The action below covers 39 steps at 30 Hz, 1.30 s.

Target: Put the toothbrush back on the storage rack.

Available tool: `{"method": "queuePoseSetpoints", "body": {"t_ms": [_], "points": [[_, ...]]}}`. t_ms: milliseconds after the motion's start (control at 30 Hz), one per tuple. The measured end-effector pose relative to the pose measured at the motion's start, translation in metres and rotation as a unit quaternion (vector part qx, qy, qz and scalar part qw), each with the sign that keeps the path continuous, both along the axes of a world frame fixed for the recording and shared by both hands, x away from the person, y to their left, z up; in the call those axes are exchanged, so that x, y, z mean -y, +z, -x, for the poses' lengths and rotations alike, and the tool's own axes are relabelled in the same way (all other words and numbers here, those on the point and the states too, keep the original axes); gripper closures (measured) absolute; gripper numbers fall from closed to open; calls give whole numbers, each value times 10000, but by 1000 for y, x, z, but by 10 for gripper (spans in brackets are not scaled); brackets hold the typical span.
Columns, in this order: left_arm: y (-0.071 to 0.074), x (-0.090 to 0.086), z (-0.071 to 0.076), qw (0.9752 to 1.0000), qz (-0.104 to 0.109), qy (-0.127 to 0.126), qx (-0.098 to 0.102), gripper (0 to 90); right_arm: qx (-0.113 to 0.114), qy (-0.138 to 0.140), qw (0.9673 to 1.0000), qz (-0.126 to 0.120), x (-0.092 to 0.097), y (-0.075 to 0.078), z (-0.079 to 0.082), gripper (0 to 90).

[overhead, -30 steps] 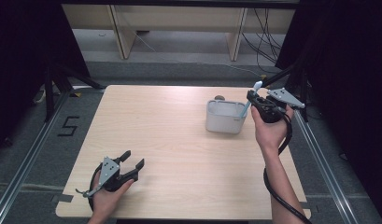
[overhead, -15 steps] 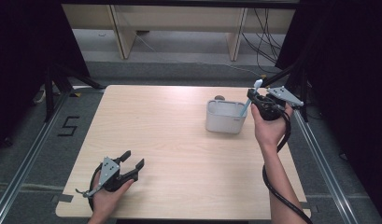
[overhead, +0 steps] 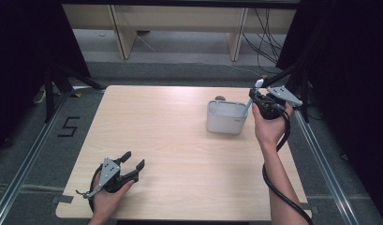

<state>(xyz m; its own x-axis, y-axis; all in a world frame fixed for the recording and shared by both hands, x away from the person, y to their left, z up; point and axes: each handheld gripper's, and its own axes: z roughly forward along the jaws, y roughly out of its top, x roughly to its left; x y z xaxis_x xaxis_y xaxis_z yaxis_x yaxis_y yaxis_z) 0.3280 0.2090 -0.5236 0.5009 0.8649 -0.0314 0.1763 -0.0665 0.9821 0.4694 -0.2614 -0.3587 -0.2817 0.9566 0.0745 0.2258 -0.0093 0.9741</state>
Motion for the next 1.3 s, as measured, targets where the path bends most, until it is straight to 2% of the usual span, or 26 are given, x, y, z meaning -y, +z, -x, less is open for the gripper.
{"method": "queuePoseSetpoints", "body": {"t_ms": [100,133,300,433,467,700,800,900,933,1000,1133,1167,1200,1300], "points": [[0,0,0,10000,-1,3,2,355,13,-60,10000,-7,1,-1,0,853],[0,0,0,10000,-5,-2,4,355,-5,-106,9999,-78,1,-2,0,854],[0,0,0,10000,-3,-2,0,355,26,-74,10000,-19,2,-3,-2,854],[0,0,0,10000,1,0,0,355,-38,-103,9999,-32,0,-5,-3,854],[0,0,0,10000,1,-1,0,355,-14,-105,9999,72,1,-7,-4,854],[0,0,0,10000,-10,-2,3,355,-63,-103,9999,62,1,-9,-6,854],[0,0,0,10000,-6,1,2,355,-97,-120,9999,-22,-1,-10,-6,853],[0,0,0,10000,-9,-2,3,355,-46,-107,9999,111,-1,-13,-9,853],[0,0,0,10000,-8,-5,3,355,-96,-128,9999,21,-3,-13,-8,854],[0,0,0,10000,-7,-5,1,355,-183,-151,9997,13,-3,-14,-8,853],[0,0,0,10000,4,-6,-2,355,-126,-108,9998,129,-2,-17,-10,853],[0,0,0,10000,3,-6,-2,355,-112,-137,9998,131,-1,-18,-11,854],[0,0,0,10000,-4,-7,0,355,-191,-164,9997,33,-2,-19,-10,854],[0,0,0,10000,-13,-7,0,355,-160,-125,9997,130,0,-21,-11,853]]}}
